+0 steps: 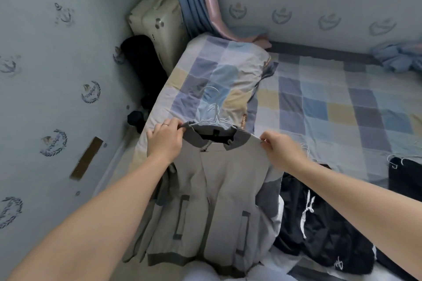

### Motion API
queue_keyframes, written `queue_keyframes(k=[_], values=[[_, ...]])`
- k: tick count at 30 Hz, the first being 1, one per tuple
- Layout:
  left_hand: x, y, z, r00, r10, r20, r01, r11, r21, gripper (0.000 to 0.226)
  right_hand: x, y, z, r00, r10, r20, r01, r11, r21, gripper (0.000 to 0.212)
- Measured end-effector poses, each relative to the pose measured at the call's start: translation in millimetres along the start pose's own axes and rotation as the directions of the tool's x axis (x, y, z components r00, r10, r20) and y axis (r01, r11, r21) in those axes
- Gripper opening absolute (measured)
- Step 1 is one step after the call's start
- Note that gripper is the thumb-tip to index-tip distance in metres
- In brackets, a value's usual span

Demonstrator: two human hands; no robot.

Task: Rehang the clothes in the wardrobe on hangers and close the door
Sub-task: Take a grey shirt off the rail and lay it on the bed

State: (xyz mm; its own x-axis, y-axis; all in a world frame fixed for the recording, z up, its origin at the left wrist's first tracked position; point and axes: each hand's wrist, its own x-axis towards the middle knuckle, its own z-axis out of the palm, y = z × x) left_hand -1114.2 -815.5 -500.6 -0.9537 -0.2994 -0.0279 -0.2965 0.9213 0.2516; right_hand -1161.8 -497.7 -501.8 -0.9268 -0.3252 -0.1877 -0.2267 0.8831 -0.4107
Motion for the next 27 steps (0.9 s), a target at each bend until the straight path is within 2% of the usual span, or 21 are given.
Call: queue_keyframes(k=[7, 15, 19, 24, 27], values=[[78.0, -30.3, 78.1, 0.99, -0.034, 0.134, 0.053, 0.988, -0.145, 0.021, 69.8, 5.2, 64.2, 0.989, 0.144, -0.01, -0.144, 0.99, -0.006, 0.019], [151.2, -61.2, 197.7, 0.971, -0.011, 0.24, 0.043, 0.991, -0.128, 0.025, 167.7, 41.6, 166.5, 0.959, 0.275, 0.074, -0.267, 0.958, -0.1, 0.025], [187.5, -70.4, 253.5, 0.971, 0.004, 0.241, 0.023, 0.994, -0.108, 0.026, 207.9, 64.8, 219.8, 0.957, 0.281, 0.07, -0.273, 0.956, -0.108, 0.026], [217.2, -71.7, 305.1, 0.973, -0.023, 0.231, 0.055, 0.989, -0.134, 0.027, 240.2, 80.9, 274.2, 0.929, 0.341, 0.146, -0.334, 0.94, -0.067, 0.044], [219.0, -74.7, 318.5, 0.946, 0.031, 0.323, 0.003, 0.994, -0.106, 0.048, 237.6, 83.0, 287.5, 0.902, 0.356, 0.245, -0.338, 0.934, -0.112, 0.064]])
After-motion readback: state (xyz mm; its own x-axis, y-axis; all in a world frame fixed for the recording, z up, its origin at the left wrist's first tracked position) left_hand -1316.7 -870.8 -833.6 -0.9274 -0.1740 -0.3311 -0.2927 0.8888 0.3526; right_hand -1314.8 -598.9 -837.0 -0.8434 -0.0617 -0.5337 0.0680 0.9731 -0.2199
